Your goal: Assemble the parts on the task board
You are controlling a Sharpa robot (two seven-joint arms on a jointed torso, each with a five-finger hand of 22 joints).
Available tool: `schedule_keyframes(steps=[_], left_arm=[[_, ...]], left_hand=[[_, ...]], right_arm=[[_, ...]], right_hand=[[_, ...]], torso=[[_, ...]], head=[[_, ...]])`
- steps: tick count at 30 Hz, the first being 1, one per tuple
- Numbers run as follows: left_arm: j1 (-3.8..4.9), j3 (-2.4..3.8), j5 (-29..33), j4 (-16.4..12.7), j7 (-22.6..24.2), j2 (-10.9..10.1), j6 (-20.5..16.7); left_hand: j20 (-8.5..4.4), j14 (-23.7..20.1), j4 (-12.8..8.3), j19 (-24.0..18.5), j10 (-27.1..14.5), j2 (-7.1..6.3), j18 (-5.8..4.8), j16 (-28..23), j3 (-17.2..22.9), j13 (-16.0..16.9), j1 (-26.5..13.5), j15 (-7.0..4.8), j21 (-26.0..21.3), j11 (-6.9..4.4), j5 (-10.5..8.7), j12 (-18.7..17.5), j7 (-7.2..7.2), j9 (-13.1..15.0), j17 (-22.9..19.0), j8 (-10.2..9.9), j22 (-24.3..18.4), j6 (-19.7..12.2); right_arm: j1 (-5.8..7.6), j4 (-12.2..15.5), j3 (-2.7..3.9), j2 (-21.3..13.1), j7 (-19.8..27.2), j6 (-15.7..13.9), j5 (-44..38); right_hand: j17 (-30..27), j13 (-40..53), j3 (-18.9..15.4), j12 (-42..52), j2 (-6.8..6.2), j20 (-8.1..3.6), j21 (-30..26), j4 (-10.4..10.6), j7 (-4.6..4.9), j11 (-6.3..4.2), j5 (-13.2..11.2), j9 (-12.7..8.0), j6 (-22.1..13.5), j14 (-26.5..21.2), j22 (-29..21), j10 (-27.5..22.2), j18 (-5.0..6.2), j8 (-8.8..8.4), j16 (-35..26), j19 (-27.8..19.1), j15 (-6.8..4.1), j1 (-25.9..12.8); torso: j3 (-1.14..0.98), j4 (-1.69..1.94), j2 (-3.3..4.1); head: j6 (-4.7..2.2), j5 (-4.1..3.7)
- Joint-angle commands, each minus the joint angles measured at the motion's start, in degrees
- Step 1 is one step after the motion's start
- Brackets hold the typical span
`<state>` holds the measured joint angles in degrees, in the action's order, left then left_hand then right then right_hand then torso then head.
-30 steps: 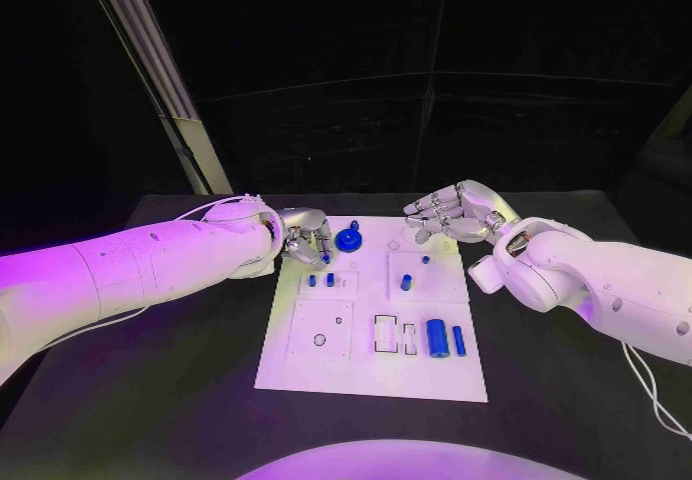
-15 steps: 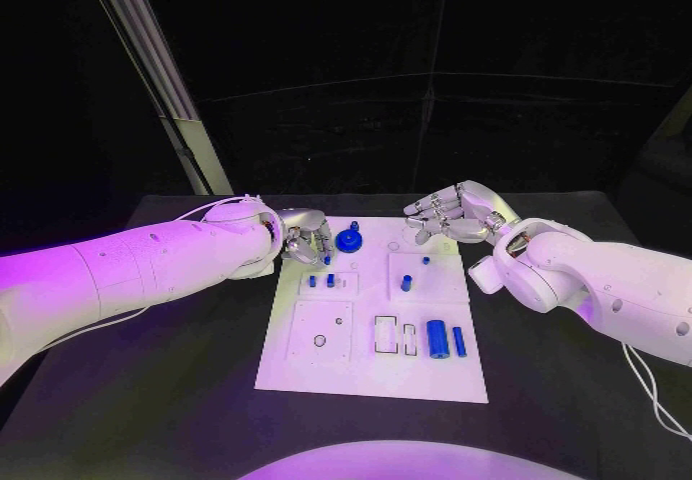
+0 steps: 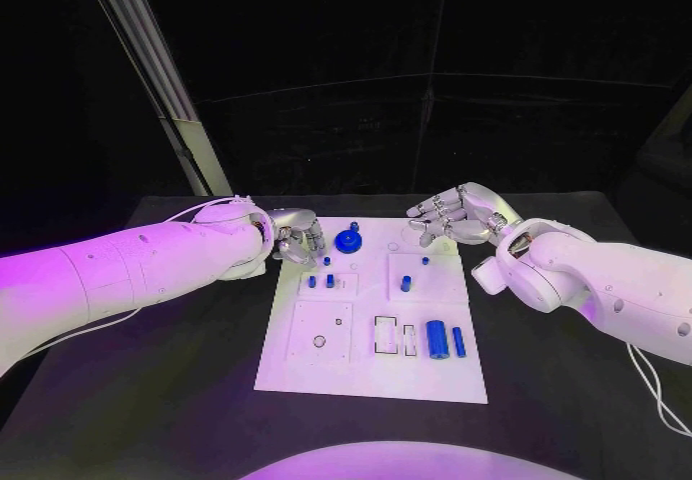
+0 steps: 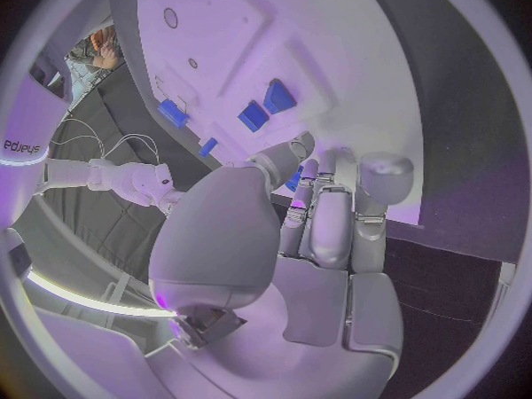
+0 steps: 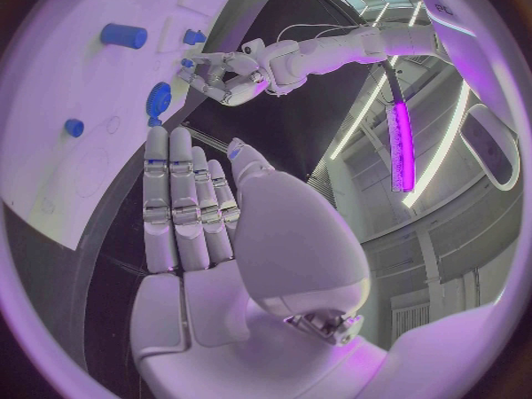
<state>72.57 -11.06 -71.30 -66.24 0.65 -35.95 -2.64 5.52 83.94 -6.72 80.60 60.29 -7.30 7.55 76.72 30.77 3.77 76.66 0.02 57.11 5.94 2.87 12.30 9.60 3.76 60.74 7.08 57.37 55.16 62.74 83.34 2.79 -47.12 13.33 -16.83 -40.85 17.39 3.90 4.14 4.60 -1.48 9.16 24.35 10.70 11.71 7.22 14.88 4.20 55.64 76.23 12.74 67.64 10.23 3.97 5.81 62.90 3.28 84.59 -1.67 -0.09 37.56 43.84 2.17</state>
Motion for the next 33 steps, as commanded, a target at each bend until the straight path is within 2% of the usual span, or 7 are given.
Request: schedule_keyframes(steps=[1, 5, 8, 11, 16, 21, 33], left_arm=[[0.08, 0.03, 3.1, -0.5, 2.3, -1.2, -3.3], [0.13, 0.02, 13.0, -1.3, 8.2, -3.1, -7.7], [0.17, -0.01, 27.2, -2.2, 14.6, -4.5, -10.5], [0.19, -0.06, 49.2, -4.1, 22.0, -6.0, -11.3], [0.16, -0.13, 67.1, -6.8, 27.7, -7.3, -8.9], [0.10, -0.20, 73.6, -9.1, 30.1, -8.5, -7.5], [0.03, -0.28, 76.4, -11.1, 31.2, -9.8, -7.0]], left_hand=[[0.42, 0.5, -0.2, -0.3, -0.6, -0.37, -0.17, -0.2, 0.5, 0.0, -0.1, 0.52, -0.7, -0.02, 0.26, -0.3, -0.01, 0.0, -0.3, -0.2, -0.5, -0.4], [0.59, -0.5, -0.1, -1.8, -1.1, -0.45, 0.58, -1.8, 0.6, 0.0, -0.6, 0.81, -4.5, 0.34, 0.26, -0.3, 0.45, 0.2, -3.4, 0.0, -3.9, 0.1], [1.11, -5.2, 0.6, -7.4, -2.4, -0.09, 2.53, -8.1, 0.3, 0.0, -1.5, 1.36, -15.5, 0.93, 0.30, -0.3, 1.14, 0.3, -14.2, 0.4, -13.6, 1.0], [1.41, -11.2, 1.4, -10.6, -1.8, 0.75, 2.91, -16.0, -0.2, 0.2, -2.2, 1.38, -19.1, 0.89, 0.37, 1.0, 1.17, 0.4, -26.6, 0.9, -16.0, 1.5], [1.32, -13.0, 2.3, -11.6, 0.4, 1.98, 2.98, -17.9, -1.2, 0.7, -2.9, 1.13, -20.5, 0.36, 0.37, 3.3, 0.85, 0.6, -29.8, 1.8, -16.9, 2.6], [1.26, -13.5, 2.6, -11.7, 0.6, 2.30, 2.98, -18.4, -2.1, 0.8, -3.3, 1.08, -21.0, 0.20, 0.35, 4.0, 0.75, 0.6, -30.8, 2.2, -17.3, 2.8], [1.20, -13.8, 2.6, -11.7, 0.6, 2.41, 2.98, -18.6, -2.7, 0.8, -3.2, 1.01, -21.5, 0.10, 0.34, 4.6, 0.64, 0.7, -31.4, 2.6, -17.7, 2.9]], right_arm=[[0.09, -0.3, 0.03, -0.3, -3.9, 2.0, -8.1], [0.09, -0.7, 0.03, -0.7, -7.5, 2.3, -17.4], [0.09, -0.9, 0.04, -1.1, -10.5, 2.9, -26.6], [0.08, -0.9, 0.04, -1.3, -14.2, 4.0, -38.3], [0.06, -1.0, 0.05, -1.0, -17.8, 5.7, -48.9], [0.04, -0.9, 0.05, -0.6, -19.6, 6.0, -54.6], [0.02, -1.2, 0.04, 0.7, -20.1, 6.8, -57.3]], right_hand=[[0.7, -0.2, 0.4, -0.2, -0.40, -0.77, 1.3, -1.3, -0.27, -0.05, -0.8, 0.2, 0.3, 3.0, 0.6, -1.3, 0.38, 0.14, 1.4, 2.4, -0.66, 1.5], [2.4, -0.1, 1.3, 0.0, -0.79, -2.47, 4.6, -3.2, -1.18, -0.88, -1.8, 0.4, 1.8, 8.3, 2.2, -1.6, 0.31, 0.54, 4.4, 6.7, -2.21, 3.2], [4.4, 0.0, 2.6, 1.0, -1.07, -3.64, 7.5, -4.5, -1.99, -1.61, -2.5, 0.5, 3.4, 10.4, 3.9, -0.4, 0.19, 0.80, 7.3, 8.8, -3.28, 3.9], [7.7, -0.1, 4.4, 1.7, -1.31, -4.31, 10.6, -5.4, -2.60, -2.20, -4.5, 0.4, 4.7, 10.2, 6.1, 0.2, 0.12, 0.64, 12.6, 9.2, -3.81, 3.8], [10.5, -0.2, 6.7, 1.7, -2.52, -4.46, 13.4, -5.7, -2.95, -2.59, -7.0, 0.2, 5.1, 10.0, 8.1, -0.3, 0.12, 0.13, 16.8, 8.7, -3.92, 2.9], [11.7, -0.3, 7.8, 0.9, -3.41, -4.24, 14.9, -5.5, -2.36, -1.97, -7.4, -0.2, 3.8, 10.1, 9.2, -2.3, 0.05, -0.39, 18.6, 8.5, -3.58, 1.8], [15.3, -0.3, 11.6, 1.1, -4.69, -3.74, 19.3, -5.8, -2.05, -1.48, -7.9, -0.1, 2.5, 9.5, 12.4, -4.2, 0.18, -0.19, 24.3, 7.8, -3.32, 0.2]], torso=[[0.00, -0.05, -0.02], [-0.06, -0.08, -0.03], [-0.06, -0.01, -0.02], [0.04, -0.02, 0.03], [0.08, -0.06, 0.06], [-0.01, -0.02, 0.06], [0.00, 0.01, 0.11]], head=[[-0.08, -0.08], [-0.23, -0.22], [-0.45, -0.64], [-0.86, -1.59], [-1.16, -2.91], [-1.37, -3.63], [-1.42, -3.98]])
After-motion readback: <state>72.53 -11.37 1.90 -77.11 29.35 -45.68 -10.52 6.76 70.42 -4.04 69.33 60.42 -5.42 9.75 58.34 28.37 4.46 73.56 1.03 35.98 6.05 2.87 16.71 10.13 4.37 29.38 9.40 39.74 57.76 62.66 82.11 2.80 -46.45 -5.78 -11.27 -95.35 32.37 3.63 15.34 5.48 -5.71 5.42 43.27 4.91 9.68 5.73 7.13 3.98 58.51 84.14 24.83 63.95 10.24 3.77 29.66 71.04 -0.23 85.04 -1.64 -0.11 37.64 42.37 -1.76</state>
